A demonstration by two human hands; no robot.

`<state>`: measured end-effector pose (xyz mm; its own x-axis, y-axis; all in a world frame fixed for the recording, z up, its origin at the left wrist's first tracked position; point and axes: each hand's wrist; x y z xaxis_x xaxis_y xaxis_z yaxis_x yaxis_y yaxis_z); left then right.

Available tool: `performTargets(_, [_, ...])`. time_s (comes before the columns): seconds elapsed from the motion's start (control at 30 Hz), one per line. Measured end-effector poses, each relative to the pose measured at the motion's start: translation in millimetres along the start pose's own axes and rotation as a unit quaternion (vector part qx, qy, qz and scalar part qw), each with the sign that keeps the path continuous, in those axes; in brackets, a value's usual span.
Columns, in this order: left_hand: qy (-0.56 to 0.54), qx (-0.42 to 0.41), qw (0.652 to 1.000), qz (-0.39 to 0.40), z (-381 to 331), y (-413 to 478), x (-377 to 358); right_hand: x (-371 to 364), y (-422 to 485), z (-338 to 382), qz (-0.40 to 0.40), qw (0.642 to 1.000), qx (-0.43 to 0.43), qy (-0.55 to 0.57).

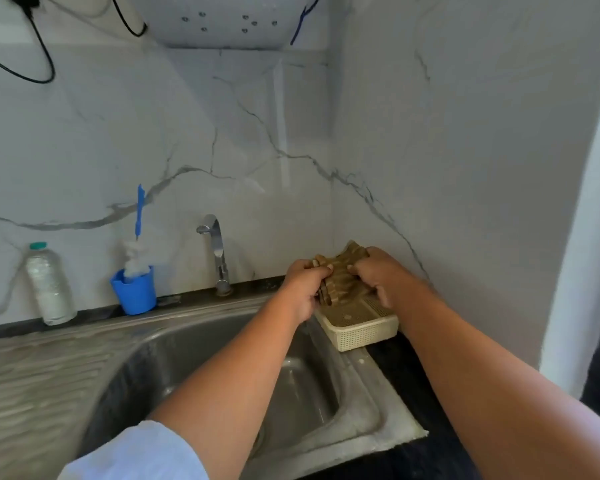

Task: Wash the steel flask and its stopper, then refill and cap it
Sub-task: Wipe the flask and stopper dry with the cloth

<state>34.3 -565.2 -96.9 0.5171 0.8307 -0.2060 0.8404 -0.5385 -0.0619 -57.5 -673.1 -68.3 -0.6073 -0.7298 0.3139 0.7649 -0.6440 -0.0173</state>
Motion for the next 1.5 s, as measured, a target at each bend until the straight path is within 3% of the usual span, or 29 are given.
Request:
performTargets(0.17, [0.068,0.008,0.998,0.006,12.5,27.0,-7.2,-4.0,16.4,-18.0,-0.009,0.999,0.02,-0.045])
performTargets(0.27, [0.209,-0.038,0.977,-0.014,16.5,40.9,-10.1,-7.5,38.3,-29.9,-0.028,0.988,0.051,-0.145])
performTargets(0.4, [0.462,-0.099,0.881,-0.001,18.2,55.3,-20.2,-13.9,53.0,-38.5,-0.053,0.944,0.087,-0.314])
performTargets(0.57, [0.63,-0.142,0.763,0.032,30.6,66.3,-21.3,-18.4,59.5,-51.6,-0.037,0.865,0.086,-0.492])
performTargets(0.7, [0.631,-0.163,0.758,0.026,27.6,64.2,-13.5,-22.2,59.5,-50.2,-0.015,0.828,0.045,-0.559])
performTargets(0.83, [0.625,-0.192,0.756,-0.002,15.8,51.4,1.9,-21.5,45.2,-48.3,-0.054,0.782,0.098,-0.613])
performTargets(0.97, [0.636,-0.202,0.745,-0.014,0.3,25.1,24.4,-17.0,29.0,-32.6,-0.072,0.799,0.122,-0.585])
performTargets(1.2, [0.699,-0.221,0.677,-0.062,-37.2,-54.3,89.3,-34.4,-37.0,11.9,-0.085,0.846,0.215,-0.481])
performTargets(1.5, [0.755,-0.179,0.616,-0.134,-72.1,-179.0,189.7,-126.1,-145.3,49.7,0.003,0.843,0.306,-0.443])
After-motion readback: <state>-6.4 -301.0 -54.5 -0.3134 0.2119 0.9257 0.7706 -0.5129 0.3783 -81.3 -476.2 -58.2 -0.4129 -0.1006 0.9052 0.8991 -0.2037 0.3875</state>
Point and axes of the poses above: each hand's wrist, its own y-axis towards the middle knuckle, its own x-axis out of the back of the hand, z = x × y, and after that the axes turned 3 degrees about -y, right-handed
